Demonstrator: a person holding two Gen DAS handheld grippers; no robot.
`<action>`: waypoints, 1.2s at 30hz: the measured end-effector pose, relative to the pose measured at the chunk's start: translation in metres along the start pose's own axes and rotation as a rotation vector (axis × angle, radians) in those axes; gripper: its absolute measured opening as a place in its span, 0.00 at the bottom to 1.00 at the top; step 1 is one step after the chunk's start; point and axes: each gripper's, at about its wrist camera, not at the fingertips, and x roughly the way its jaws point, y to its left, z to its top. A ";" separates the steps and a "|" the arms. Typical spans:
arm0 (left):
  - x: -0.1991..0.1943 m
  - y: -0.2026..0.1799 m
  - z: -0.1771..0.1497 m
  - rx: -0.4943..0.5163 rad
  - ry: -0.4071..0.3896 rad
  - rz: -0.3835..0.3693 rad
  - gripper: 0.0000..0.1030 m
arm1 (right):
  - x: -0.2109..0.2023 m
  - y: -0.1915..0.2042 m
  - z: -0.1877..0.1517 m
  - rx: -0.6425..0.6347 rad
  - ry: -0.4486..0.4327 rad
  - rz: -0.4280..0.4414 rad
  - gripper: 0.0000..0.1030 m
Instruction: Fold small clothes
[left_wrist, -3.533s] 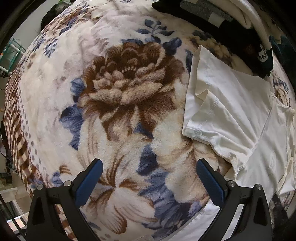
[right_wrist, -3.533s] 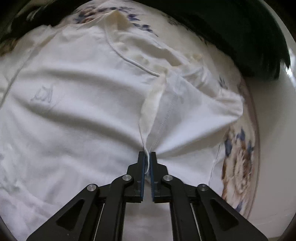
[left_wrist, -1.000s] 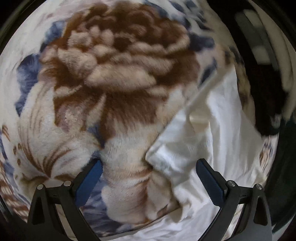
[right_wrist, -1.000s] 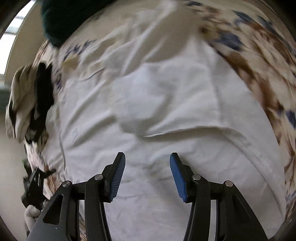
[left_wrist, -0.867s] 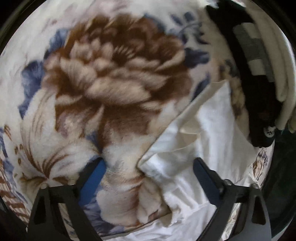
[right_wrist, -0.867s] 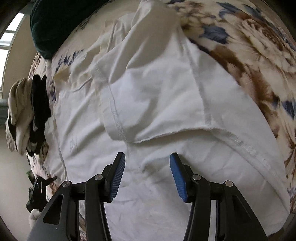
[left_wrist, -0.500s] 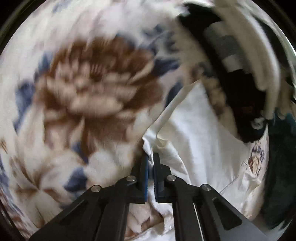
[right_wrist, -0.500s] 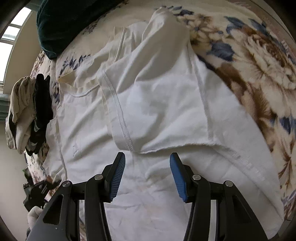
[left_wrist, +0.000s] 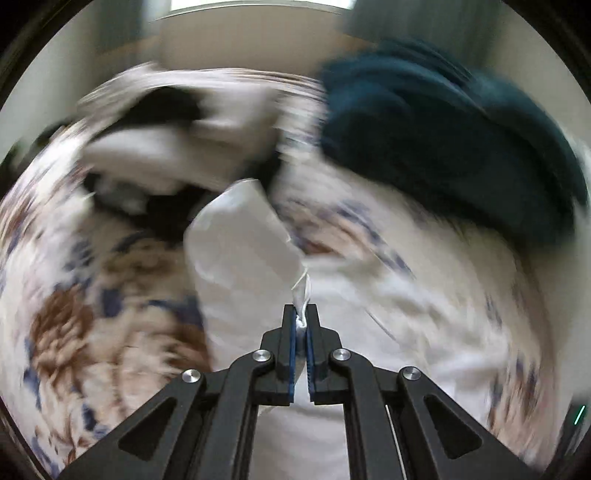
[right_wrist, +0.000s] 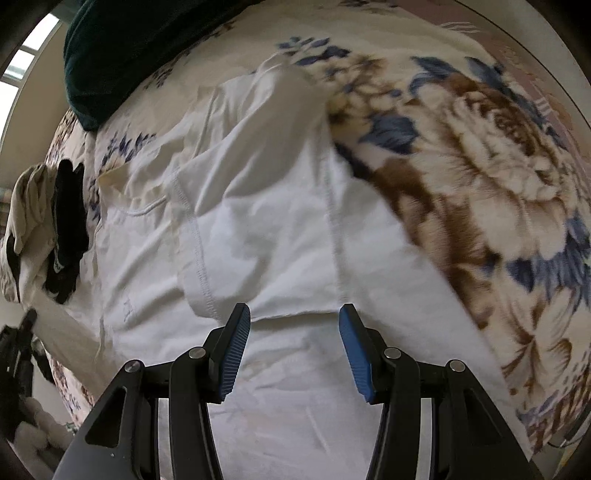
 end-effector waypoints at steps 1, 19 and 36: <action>0.007 -0.014 -0.011 0.060 0.020 -0.008 0.03 | -0.001 -0.004 0.002 0.003 0.002 -0.007 0.51; 0.029 0.068 -0.061 -0.169 0.244 0.021 0.61 | 0.033 0.125 0.082 -0.377 0.112 0.197 0.61; 0.069 0.093 0.018 -0.240 0.180 0.054 0.61 | 0.053 0.139 0.097 -0.296 0.053 0.210 0.04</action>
